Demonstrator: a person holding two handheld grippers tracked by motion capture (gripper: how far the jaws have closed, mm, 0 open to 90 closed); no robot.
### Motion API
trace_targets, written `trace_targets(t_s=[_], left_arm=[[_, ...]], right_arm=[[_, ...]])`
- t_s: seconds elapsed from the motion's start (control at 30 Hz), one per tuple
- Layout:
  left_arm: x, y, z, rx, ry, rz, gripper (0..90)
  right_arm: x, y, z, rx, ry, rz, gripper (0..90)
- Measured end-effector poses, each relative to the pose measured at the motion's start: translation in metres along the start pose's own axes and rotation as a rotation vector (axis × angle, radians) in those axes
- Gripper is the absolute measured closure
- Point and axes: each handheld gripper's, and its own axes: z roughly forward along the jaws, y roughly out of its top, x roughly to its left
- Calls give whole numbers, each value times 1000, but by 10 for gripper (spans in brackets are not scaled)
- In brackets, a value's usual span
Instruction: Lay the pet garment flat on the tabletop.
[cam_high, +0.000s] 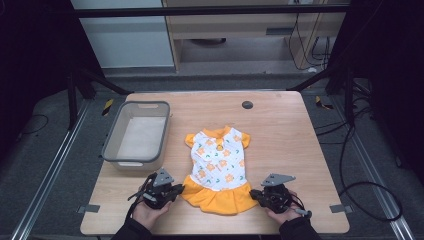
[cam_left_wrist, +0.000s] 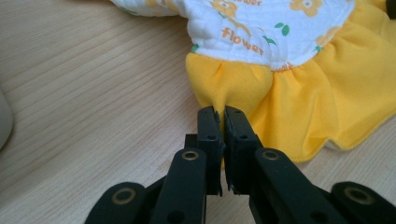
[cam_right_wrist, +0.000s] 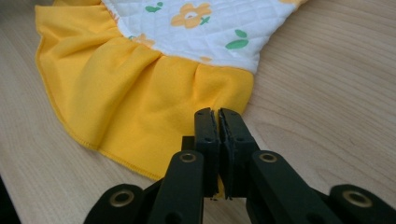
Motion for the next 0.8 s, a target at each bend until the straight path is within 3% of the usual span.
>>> trace_targets(t_s=[0.23,0.37,0.43,0.63,0.8], left_arm=[[2,-1,-10,-21,-6,-34,859],[-1,-4,3,71,7,-34,857],[-2,-6,10,99,18,-23,854],[-10,-9,11,104,56,24,829],[-13,-11,6,74,95,68,666]], right_arm=[[-7,2,-13,-32,9,19,880],[-10,0,-11,-11,-27,14,876],[-9,0,-7,2,-48,-5,875],[-8,-1,-4,20,-69,-23,853],[-9,-1,-8,-20,-69,-16,789]])
